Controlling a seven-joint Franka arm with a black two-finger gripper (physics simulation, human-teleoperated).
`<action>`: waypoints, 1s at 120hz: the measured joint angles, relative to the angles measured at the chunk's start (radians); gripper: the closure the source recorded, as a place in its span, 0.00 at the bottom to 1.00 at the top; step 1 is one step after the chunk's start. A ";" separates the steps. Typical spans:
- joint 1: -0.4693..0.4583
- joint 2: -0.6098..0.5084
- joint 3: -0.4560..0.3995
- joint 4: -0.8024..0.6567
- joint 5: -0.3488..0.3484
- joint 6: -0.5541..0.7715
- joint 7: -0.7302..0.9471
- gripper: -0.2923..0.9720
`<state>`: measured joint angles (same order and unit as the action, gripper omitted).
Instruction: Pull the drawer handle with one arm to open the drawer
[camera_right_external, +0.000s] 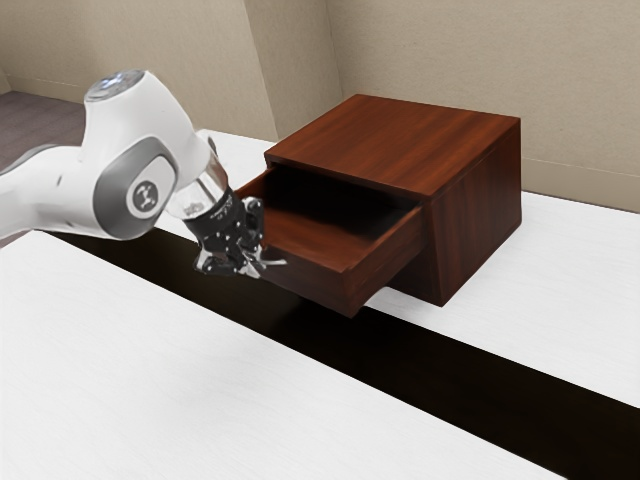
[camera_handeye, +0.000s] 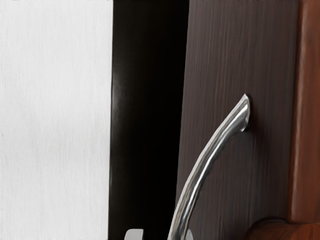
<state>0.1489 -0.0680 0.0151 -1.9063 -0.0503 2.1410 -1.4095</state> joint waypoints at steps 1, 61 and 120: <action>0.000 -0.002 0.000 -0.002 0.000 0.000 0.000 0.78; 0.016 -0.069 -0.002 -0.060 0.003 0.004 -0.002 0.55; 0.008 -0.135 -0.065 0.400 0.054 -0.323 0.000 0.28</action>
<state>0.1572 -0.2027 -0.0497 -1.5059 0.0038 1.8185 -1.4099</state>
